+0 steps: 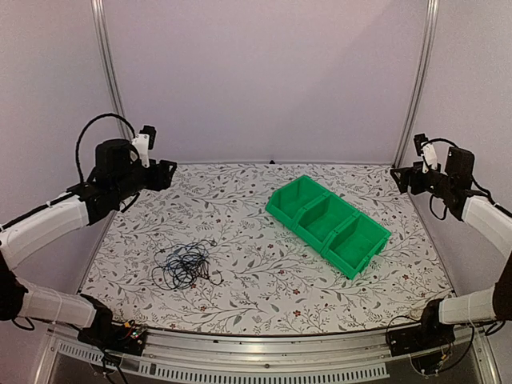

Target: Untangle the cables

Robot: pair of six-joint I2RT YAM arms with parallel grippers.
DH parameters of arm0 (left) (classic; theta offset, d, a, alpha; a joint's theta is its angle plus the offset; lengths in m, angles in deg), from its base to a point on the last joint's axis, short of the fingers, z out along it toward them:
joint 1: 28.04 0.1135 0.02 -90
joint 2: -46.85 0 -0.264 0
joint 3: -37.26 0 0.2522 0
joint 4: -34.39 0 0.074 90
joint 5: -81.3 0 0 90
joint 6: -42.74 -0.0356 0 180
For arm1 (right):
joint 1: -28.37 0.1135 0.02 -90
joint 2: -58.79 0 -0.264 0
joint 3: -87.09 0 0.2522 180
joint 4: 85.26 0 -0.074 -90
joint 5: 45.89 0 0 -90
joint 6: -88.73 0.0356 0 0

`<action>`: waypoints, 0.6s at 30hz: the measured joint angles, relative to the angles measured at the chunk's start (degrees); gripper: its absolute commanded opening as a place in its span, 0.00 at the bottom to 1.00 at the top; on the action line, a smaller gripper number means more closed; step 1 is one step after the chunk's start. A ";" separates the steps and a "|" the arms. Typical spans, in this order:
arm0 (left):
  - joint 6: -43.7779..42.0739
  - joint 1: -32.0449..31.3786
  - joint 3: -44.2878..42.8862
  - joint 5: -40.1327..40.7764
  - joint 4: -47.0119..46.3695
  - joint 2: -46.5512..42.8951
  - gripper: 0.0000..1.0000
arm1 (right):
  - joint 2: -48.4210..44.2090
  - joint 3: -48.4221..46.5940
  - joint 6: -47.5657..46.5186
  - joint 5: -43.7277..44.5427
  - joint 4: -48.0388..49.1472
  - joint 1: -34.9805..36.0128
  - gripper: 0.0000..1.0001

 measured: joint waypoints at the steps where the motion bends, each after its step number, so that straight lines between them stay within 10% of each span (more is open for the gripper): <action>1: -0.31 -0.44 0.00 0.04 0.04 0.85 0.69 | 0.72 0.20 -0.07 -1.27 -0.11 -0.79 0.94; 8: -1.03 -5.57 -0.52 0.20 2.40 6.54 0.68 | 2.34 0.20 -3.91 -10.32 -1.68 -0.57 0.83; 18: 14.95 -11.41 0.22 4.48 12.15 6.29 0.70 | 1.88 0.15 -11.15 -14.88 -8.24 18.73 0.75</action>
